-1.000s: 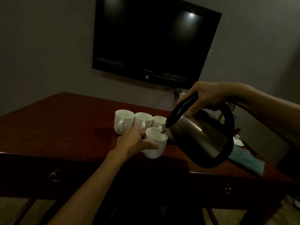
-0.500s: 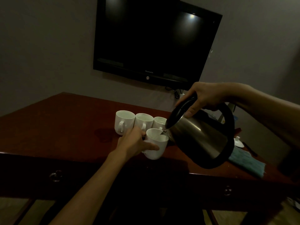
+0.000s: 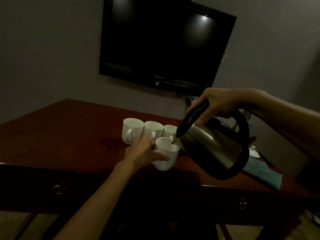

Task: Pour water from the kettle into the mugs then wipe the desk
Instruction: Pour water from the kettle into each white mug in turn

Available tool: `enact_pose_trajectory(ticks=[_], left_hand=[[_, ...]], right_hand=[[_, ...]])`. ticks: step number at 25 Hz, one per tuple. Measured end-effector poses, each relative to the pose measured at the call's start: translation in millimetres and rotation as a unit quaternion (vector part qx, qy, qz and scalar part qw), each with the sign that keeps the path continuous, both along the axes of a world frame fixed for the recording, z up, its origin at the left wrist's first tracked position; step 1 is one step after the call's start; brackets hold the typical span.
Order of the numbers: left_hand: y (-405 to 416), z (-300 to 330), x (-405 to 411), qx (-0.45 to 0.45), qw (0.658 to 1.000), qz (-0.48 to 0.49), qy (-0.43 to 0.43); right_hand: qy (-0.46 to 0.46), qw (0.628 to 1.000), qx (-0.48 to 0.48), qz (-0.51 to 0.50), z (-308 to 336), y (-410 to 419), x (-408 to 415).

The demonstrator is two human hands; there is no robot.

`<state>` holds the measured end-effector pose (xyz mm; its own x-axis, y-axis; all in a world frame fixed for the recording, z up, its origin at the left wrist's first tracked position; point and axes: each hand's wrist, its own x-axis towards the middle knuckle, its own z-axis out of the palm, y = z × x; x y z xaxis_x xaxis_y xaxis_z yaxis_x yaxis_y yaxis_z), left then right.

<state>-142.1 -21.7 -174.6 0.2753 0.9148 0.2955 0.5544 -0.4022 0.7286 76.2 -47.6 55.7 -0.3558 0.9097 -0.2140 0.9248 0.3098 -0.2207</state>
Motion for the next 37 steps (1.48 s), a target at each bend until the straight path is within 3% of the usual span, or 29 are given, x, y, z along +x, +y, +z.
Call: enact_pose_trajectory(ticks=[37], left_hand=[[5.3, -3.3, 0.4, 0.005, 1.0, -0.013, 0.007]], right_hand=[[-0.015, 1.0, 0.001, -0.002, 2.7, 5.1, -4.3]])
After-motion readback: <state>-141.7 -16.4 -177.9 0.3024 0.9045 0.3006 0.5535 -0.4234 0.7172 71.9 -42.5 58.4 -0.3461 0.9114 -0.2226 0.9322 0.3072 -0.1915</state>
